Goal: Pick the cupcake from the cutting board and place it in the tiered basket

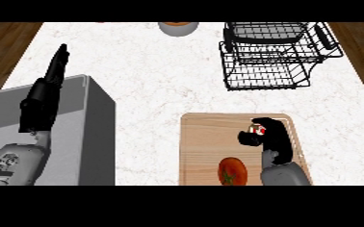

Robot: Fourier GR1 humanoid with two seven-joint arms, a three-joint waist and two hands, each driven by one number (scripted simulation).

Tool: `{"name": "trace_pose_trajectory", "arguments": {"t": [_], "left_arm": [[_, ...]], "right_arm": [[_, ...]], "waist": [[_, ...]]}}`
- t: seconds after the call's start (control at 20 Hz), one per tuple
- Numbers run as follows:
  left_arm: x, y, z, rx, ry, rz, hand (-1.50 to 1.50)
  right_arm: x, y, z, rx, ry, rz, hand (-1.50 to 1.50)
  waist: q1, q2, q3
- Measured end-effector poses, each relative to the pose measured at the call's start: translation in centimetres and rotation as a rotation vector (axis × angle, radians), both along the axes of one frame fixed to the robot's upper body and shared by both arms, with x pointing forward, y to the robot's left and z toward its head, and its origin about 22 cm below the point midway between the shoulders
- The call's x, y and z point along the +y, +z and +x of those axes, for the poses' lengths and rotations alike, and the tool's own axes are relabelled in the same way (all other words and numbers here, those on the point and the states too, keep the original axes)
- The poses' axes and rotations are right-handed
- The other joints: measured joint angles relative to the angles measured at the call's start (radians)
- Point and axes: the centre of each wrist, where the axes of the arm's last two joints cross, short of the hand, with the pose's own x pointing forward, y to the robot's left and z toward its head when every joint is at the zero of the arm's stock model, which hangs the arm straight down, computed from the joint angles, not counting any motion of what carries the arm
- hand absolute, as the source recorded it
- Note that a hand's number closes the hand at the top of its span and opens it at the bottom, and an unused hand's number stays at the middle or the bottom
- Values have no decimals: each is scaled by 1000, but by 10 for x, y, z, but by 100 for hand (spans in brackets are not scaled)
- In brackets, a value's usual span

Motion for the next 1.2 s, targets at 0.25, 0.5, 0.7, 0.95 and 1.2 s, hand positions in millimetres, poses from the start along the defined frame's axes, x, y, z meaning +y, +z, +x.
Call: {"name": "trace_pose_trajectory", "arguments": {"t": [0.25, 0.5, 0.7, 0.95, 1.2], "left_arm": [[2, 0, 3, 6, 13, 5, 0], [2, -1, -2, 5, 11, 5, 0], [4, -1, -4, 15, 11, 2, 0], [-6, 3, 2, 2, -29, -4, 0], [-14, 5, 8, 12, -54, 5, 0]], "right_arm": [[9, -3, 5, 8, 56, -60, 150], [8, 5, 12, -43, 30, -21, 150], [11, 18, 11, -121, 12, -34, 150], [69, 45, 14, -309, 315, -106, 150], [132, 76, 5, -517, 671, -171, 150]], "waist": [[-6, -3, -4], [-5, -2, 2], [-11, -3, 5], [27, 6, 5], [58, 10, 5]]}}
